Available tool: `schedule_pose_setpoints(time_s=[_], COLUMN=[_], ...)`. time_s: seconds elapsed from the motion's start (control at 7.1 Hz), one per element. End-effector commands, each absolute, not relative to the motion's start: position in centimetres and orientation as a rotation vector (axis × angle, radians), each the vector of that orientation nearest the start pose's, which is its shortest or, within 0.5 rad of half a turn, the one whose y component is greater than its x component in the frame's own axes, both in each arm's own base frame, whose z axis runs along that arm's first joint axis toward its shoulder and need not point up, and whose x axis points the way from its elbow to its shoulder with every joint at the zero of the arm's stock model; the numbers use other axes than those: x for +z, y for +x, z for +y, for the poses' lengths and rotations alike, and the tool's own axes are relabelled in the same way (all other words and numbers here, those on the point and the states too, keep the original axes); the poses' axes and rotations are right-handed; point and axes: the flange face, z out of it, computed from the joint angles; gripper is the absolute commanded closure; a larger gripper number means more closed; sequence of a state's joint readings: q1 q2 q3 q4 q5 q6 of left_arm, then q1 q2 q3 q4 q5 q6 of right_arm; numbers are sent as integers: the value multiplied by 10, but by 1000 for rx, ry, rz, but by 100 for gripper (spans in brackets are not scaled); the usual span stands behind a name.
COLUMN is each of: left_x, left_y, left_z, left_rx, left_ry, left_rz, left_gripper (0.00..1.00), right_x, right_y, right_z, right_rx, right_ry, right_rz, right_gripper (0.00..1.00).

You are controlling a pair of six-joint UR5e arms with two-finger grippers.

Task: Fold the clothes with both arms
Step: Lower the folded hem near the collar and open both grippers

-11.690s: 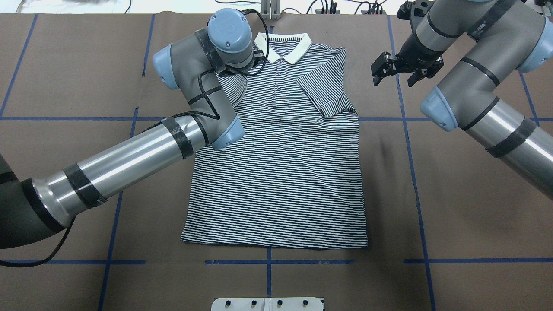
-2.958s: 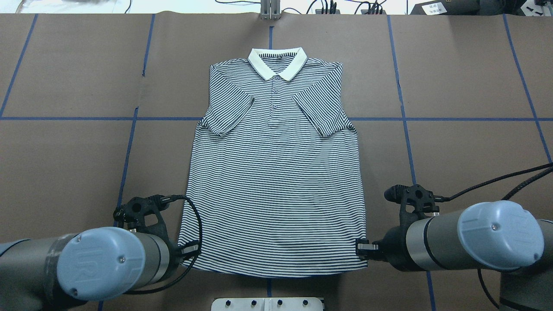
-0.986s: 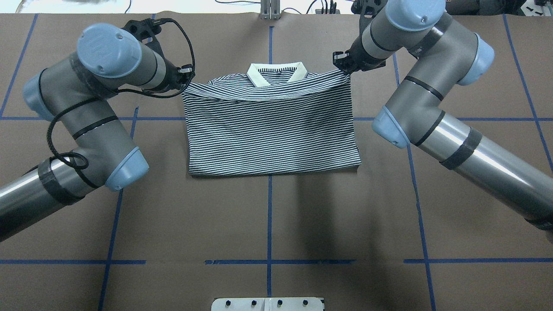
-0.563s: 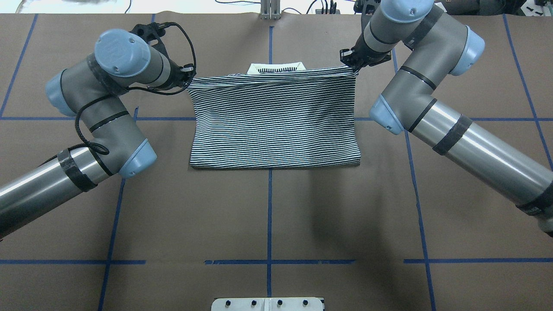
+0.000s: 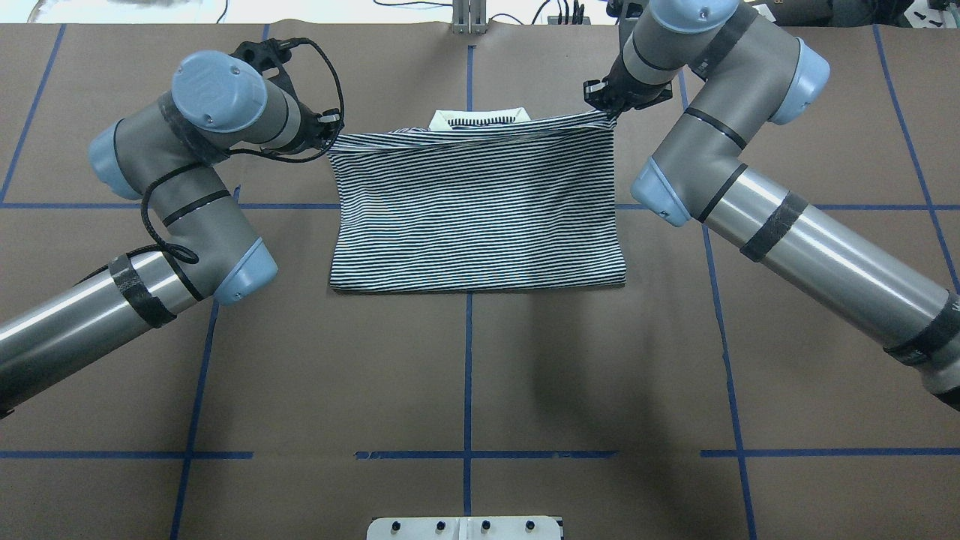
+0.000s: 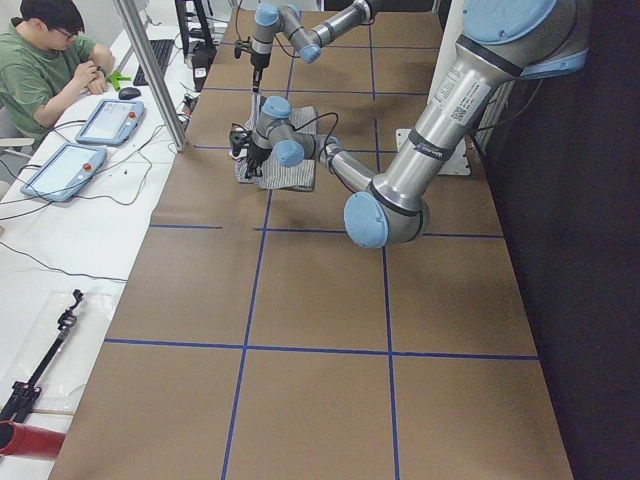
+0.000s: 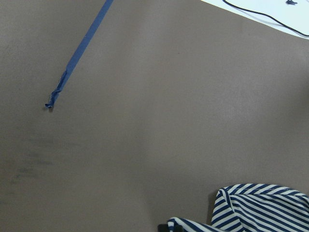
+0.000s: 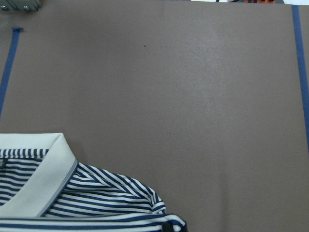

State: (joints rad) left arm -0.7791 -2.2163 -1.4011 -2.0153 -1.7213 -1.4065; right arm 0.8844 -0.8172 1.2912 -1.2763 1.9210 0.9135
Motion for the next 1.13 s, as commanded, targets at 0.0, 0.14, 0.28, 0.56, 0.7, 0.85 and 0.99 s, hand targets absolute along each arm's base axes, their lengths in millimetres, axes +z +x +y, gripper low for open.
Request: schedule_pose_setpoints(time_s=[0.0, 0.14, 0.28, 0.56, 0.7, 0.85, 0.99], left_x=[291, 288, 288, 286, 285, 284, 282], left_y=[448, 449, 451, 450, 450, 449, 449], left_z=[-608, -609, -608, -609, -609, -608, -607], left_rx=[-504, -506, -505, -504, -502, -500, -500], left_ry=[297, 298, 296, 299, 299, 297, 296], left_rz=[903, 904, 903, 901, 902, 905, 908], left_gripper=[100, 81, 45, 0, 0, 0, 0], right_x=[283, 283, 287, 294, 291, 293, 302], right_y=[-419, -419, -421, -422, -421, -419, -419], right_z=[-663, -663, -661, -661, -661, -652, -615], right_rx=[75, 76, 71, 68, 69, 52, 32], right_ry=[296, 293, 291, 279, 274, 242, 188], right_rz=[-786, -786, -782, -777, -787, -819, -864], right_gripper=[100, 88, 29, 0, 0, 0, 0])
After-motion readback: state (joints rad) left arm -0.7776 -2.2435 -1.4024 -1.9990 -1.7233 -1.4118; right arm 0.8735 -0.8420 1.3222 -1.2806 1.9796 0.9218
